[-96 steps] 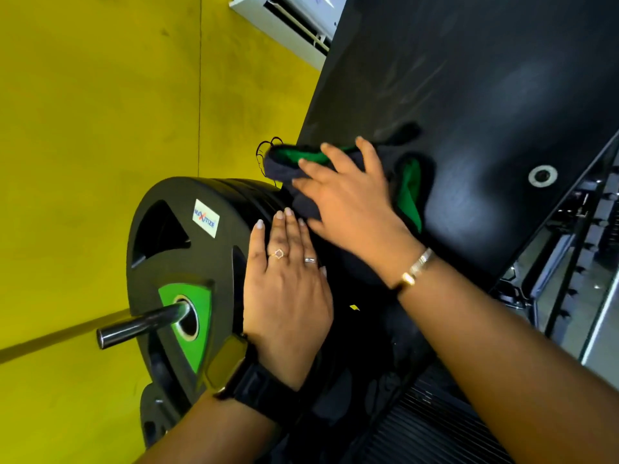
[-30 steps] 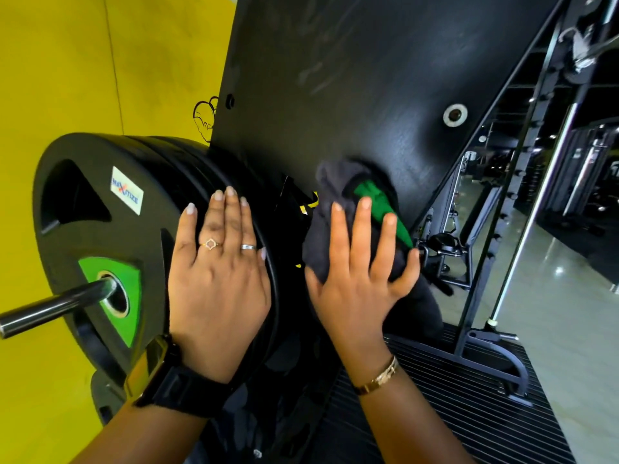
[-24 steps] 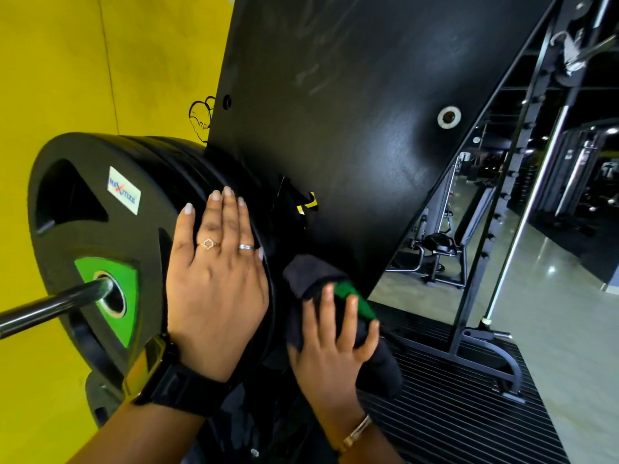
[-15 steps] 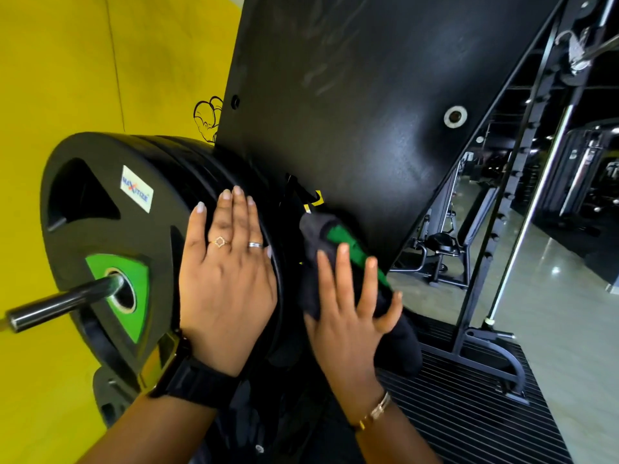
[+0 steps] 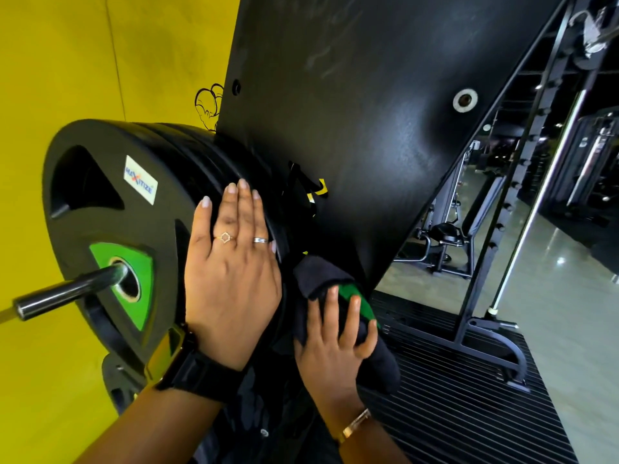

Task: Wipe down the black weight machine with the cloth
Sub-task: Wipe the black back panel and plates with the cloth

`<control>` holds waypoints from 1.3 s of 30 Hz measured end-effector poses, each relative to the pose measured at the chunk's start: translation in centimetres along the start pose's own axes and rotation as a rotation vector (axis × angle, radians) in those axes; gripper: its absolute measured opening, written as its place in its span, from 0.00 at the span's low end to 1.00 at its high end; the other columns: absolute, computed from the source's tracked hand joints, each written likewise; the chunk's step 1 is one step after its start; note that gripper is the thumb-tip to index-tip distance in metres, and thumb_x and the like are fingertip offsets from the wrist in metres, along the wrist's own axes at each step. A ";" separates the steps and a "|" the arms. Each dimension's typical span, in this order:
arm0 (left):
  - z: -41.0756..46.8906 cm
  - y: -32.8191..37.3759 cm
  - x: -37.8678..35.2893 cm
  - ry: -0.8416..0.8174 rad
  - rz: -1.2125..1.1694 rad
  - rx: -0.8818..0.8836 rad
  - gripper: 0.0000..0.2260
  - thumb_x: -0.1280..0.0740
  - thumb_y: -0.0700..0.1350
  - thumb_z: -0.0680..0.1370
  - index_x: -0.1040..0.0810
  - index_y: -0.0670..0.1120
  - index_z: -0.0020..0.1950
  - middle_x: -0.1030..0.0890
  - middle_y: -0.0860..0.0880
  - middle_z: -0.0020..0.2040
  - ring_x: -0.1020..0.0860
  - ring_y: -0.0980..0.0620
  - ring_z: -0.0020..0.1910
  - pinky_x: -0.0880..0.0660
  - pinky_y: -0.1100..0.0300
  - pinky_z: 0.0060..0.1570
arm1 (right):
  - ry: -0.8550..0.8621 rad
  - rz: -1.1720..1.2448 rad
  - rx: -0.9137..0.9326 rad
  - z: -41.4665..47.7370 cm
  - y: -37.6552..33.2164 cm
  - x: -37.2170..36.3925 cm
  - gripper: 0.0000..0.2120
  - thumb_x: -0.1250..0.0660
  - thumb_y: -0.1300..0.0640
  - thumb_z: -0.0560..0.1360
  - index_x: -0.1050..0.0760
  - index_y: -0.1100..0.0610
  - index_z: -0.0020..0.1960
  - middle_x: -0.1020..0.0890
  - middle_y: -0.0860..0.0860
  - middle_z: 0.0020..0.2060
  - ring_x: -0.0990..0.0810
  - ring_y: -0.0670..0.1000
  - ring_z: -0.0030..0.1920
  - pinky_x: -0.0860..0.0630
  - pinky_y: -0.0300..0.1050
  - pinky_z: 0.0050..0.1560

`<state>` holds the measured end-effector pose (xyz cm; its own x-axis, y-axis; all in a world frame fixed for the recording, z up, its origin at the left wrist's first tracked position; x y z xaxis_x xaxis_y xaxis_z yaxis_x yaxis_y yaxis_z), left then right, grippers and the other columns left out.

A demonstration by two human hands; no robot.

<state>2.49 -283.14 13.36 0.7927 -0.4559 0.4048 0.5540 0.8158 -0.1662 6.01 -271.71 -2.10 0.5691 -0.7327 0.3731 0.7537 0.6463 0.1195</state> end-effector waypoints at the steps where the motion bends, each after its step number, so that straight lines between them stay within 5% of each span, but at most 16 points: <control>1: -0.1 0.1 -0.1 0.004 0.008 -0.006 0.25 0.46 0.45 0.80 0.37 0.32 0.74 0.34 0.35 0.74 0.36 0.40 0.74 0.54 0.46 0.75 | -0.020 -0.008 0.016 -0.8 -0.2 -0.3 0.31 0.41 0.43 0.69 0.36 0.51 0.70 0.47 0.54 0.75 0.53 0.62 0.77 0.49 0.65 0.66; 6: -0.7 0.4 0.0 0.034 0.021 -0.033 0.24 0.46 0.45 0.81 0.36 0.33 0.74 0.34 0.37 0.74 0.36 0.42 0.74 0.53 0.46 0.75 | 0.022 0.071 0.016 1.9 1.2 2.4 0.51 0.27 0.42 0.62 0.49 0.49 0.78 0.54 0.50 0.79 0.48 0.58 0.75 0.46 0.65 0.66; 13: -3.6 0.9 0.6 0.171 -0.035 -0.087 0.22 0.44 0.43 0.81 0.32 0.41 0.74 0.33 0.44 0.75 0.39 0.46 0.75 0.50 0.47 0.75 | 0.132 0.120 -0.070 8.5 4.1 5.9 0.38 0.38 0.40 0.73 0.47 0.49 0.78 0.46 0.50 0.77 0.47 0.57 0.76 0.44 0.63 0.67; 19: -10.2 1.6 -1.6 0.235 -0.005 -0.154 0.25 0.38 0.44 0.78 0.33 0.44 0.75 0.37 0.49 0.76 0.46 0.45 0.78 0.49 0.48 0.76 | 0.126 0.066 0.050 0.7 1.4 0.7 0.38 0.39 0.45 0.72 0.48 0.52 0.77 0.49 0.56 0.77 0.50 0.63 0.75 0.48 0.67 0.68; 23: -13.1 2.1 -3.3 0.235 0.028 -0.229 0.24 0.42 0.43 0.78 0.34 0.44 0.75 0.40 0.50 0.76 0.47 0.42 0.76 0.50 0.48 0.76 | 0.021 0.073 0.147 -6.0 -1.7 -2.7 0.24 0.41 0.45 0.74 0.34 0.52 0.68 0.44 0.56 0.74 0.45 0.62 0.71 0.48 0.67 0.67; 27: -13.4 2.2 -3.9 0.222 -0.015 -0.254 0.22 0.45 0.42 0.79 0.33 0.44 0.74 0.41 0.51 0.76 0.49 0.42 0.76 0.51 0.48 0.76 | -0.063 0.083 0.327 -11.0 -4.0 -4.4 0.36 0.24 0.45 0.59 0.33 0.50 0.63 0.34 0.51 0.66 0.45 0.61 0.71 0.46 0.68 0.65; 32: -13.8 2.2 -4.0 0.209 -0.097 -0.280 0.25 0.46 0.42 0.77 0.37 0.43 0.75 0.49 0.50 0.80 0.55 0.45 0.79 0.53 0.48 0.77 | -0.057 0.089 0.419 -10.8 -3.3 -4.4 0.41 0.21 0.45 0.57 0.34 0.50 0.66 0.35 0.46 0.68 0.47 0.56 0.73 0.55 0.68 0.70; 36: -15.3 1.2 -4.8 0.252 -0.297 -0.289 0.29 0.44 0.41 0.80 0.51 0.41 0.79 0.46 0.37 0.75 0.46 0.39 0.75 0.50 0.47 0.76 | -0.033 0.093 0.254 -9.6 -2.0 -3.4 0.42 0.23 0.44 0.57 0.34 0.49 0.67 0.44 0.48 0.74 0.48 0.58 0.74 0.52 0.66 0.69; 39: -17.3 -0.2 -6.5 0.232 -0.394 -0.251 0.31 0.43 0.43 0.83 0.58 0.41 0.79 0.42 0.28 0.68 0.44 0.33 0.73 0.47 0.45 0.74 | -0.043 0.081 0.293 -10.0 -2.5 -3.7 0.40 0.24 0.43 0.58 0.34 0.50 0.66 0.37 0.48 0.71 0.47 0.58 0.73 0.51 0.65 0.68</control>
<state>1.62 -286.49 -4.84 0.5315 -0.8013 0.2746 0.8431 0.4691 -0.2631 5.35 -272.78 -12.99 0.6043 -0.6704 0.4306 0.5759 0.7410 0.3454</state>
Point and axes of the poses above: each hand's wrist, its own z-axis towards the middle knuckle, its own x-axis out of the back of the hand, y = z × x, the point moved 9 cm from there along z, towards the middle knuckle
